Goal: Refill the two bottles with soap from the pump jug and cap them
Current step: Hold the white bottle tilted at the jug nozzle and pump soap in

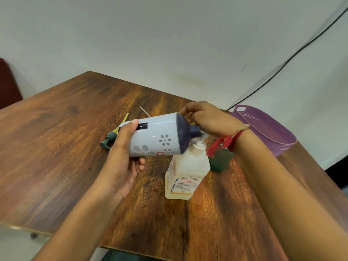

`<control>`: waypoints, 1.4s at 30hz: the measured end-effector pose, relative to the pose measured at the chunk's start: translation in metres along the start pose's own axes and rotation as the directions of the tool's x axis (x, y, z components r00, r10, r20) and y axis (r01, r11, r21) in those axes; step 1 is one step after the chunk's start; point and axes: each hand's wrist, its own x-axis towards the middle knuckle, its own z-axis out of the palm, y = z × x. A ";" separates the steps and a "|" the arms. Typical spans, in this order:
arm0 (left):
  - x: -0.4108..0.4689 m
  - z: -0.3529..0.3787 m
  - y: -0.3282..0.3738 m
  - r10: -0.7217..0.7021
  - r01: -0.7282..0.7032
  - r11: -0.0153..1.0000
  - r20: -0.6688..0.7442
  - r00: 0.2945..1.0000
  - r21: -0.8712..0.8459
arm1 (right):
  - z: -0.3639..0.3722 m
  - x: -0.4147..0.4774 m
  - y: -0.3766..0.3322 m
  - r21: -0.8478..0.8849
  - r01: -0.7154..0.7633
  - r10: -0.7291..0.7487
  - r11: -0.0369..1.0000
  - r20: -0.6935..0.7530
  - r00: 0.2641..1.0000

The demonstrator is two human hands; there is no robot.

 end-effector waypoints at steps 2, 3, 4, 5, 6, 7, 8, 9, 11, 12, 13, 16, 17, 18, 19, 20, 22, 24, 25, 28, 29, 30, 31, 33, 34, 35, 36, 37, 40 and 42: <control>0.000 -0.002 -0.001 -0.019 0.019 1.000 -0.022 1.000 0.010 | 0.008 -0.002 0.005 0.043 0.001 0.002 0.999 -0.075 0.997; 0.000 -0.003 -0.001 -0.020 0.020 1.000 -0.025 0.999 0.017 | 0.012 -0.003 0.007 0.076 -0.001 0.008 0.997 -0.094 0.996; 0.000 -0.004 -0.001 -0.018 0.018 1.000 -0.024 1.000 0.024 | 0.016 -0.003 0.008 0.085 -0.002 0.010 0.996 -0.100 0.995; -0.001 -0.005 -0.001 -0.015 0.016 0.999 -0.020 1.000 0.029 | 0.017 -0.003 0.009 0.075 -0.006 0.014 0.997 -0.102 0.995; -0.001 -0.005 0.000 -0.013 0.014 0.999 -0.012 1.000 0.030 | 0.016 -0.003 0.008 0.067 -0.013 0.020 0.998 -0.099 0.995; -0.002 -0.005 0.001 -0.011 0.011 1.000 -0.002 1.000 0.027 | 0.012 -0.003 0.006 0.074 -0.020 0.026 0.997 -0.077 0.997; -0.002 -0.004 0.002 -0.011 0.011 1.000 0.006 1.000 0.023 | 0.008 -0.002 0.004 0.088 -0.027 0.030 0.996 -0.033 0.999; -0.002 -0.003 0.003 -0.011 0.010 1.000 0.015 1.000 0.022 | 0.004 -0.001 0.001 0.106 -0.032 0.029 0.994 0.024 0.999; -0.002 -0.001 0.005 -0.005 0.004 1.000 0.029 1.000 0.027 | 0.001 0.000 -0.001 0.151 -0.049 0.032 0.987 0.115 0.993; -0.002 0.000 0.005 -0.001 0.000 1.000 0.031 1.000 0.030 | 0.002 0.000 0.000 0.186 -0.063 0.041 0.981 0.120 0.992; -0.002 0.000 0.005 0.000 -0.001 0.999 0.031 1.000 0.033 | 0.004 -0.001 0.003 0.233 -0.078 0.057 0.969 0.097 0.994; -0.001 0.002 0.002 -0.018 0.017 0.999 0.016 1.000 0.049 | 0.012 -0.006 0.011 0.373 -0.089 0.096 0.924 0.000 0.995; -0.001 0.001 0.001 -0.025 0.025 0.998 0.007 1.000 0.050 | 0.014 -0.007 0.012 0.379 -0.081 0.097 0.922 -0.023 0.995; -0.001 0.001 0.000 -0.031 0.031 0.998 0.000 1.000 0.051 | 0.015 -0.007 0.013 0.358 -0.073 0.095 0.931 -0.045 0.994; -0.001 0.001 0.000 -0.034 0.034 0.998 -0.001 0.999 0.052 | 0.014 -0.006 0.013 0.318 -0.067 0.090 0.946 -0.059 0.994; -0.001 0.001 0.000 -0.032 0.032 0.998 0.001 0.999 0.052 | 0.012 -0.005 0.011 0.270 -0.062 0.080 0.961 -0.058 0.995; -0.001 0.002 0.002 -0.016 0.015 0.998 0.012 1.000 0.054 | 0.004 -0.003 0.006 0.166 -0.049 0.054 0.985 -0.024 0.998; 0.000 0.003 0.005 0.000 -0.001 0.999 0.020 1.000 0.055 | -0.001 -0.001 0.005 0.112 -0.019 0.018 0.994 0.006 1.000; 0.000 0.003 0.005 0.004 -0.005 0.999 0.017 1.000 0.054 | 0.000 -0.001 0.006 0.123 -0.010 0.010 0.992 0.004 1.000; 0.001 0.002 0.003 -0.004 0.005 0.998 -0.016 1.000 0.065 | 0.009 -0.002 0.010 0.264 -0.011 0.025 0.965 -0.049 0.998; 0.001 0.002 0.001 -0.018 0.019 0.998 -0.027 0.999 0.066 | 0.013 -0.003 0.012 0.291 -0.014 0.033 0.957 -0.060 0.998; 0.001 0.001 0.000 -0.032 0.034 0.997 -0.034 0.999 0.064 | 0.015 -0.005 0.012 0.290 -0.022 0.042 0.957 -0.064 0.997; 0.001 0.001 0.000 -0.041 0.043 0.997 -0.033 0.999 0.064 | 0.016 -0.005 0.013 0.269 -0.028 0.047 0.963 -0.065 0.997; 0.001 0.001 0.002 -0.036 0.037 0.997 -0.019 0.999 0.072 | 0.012 -0.004 0.010 0.213 -0.037 0.046 0.976 -0.040 0.998; 0.001 0.002 0.003 -0.022 0.023 0.997 -0.006 1.000 0.074 | 0.008 -0.003 0.008 0.189 -0.039 0.042 0.981 -0.012 0.999; 0.001 0.003 0.005 -0.006 0.006 0.997 0.009 1.000 0.074 | 0.003 -0.001 0.006 0.164 -0.040 0.037 0.986 0.025 0.999; 0.001 0.003 0.007 0.010 -0.012 0.997 0.020 1.000 0.075 | -0.001 0.000 0.003 0.141 -0.039 0.030 0.989 0.060 0.998; 0.002 0.003 0.009 0.025 -0.027 0.997 0.028 0.999 0.078 | -0.002 0.001 0.003 0.129 -0.036 0.026 0.991 0.078 0.997; 0.005 0.003 0.011 0.030 -0.031 0.996 0.013 0.999 0.087 | 0.004 0.000 0.006 0.240 -0.051 0.045 0.970 0.029 0.999; 0.006 0.002 0.009 0.010 -0.010 0.995 -0.009 1.000 0.097 | 0.013 -0.002 0.011 0.314 -0.056 0.067 0.948 -0.025 0.997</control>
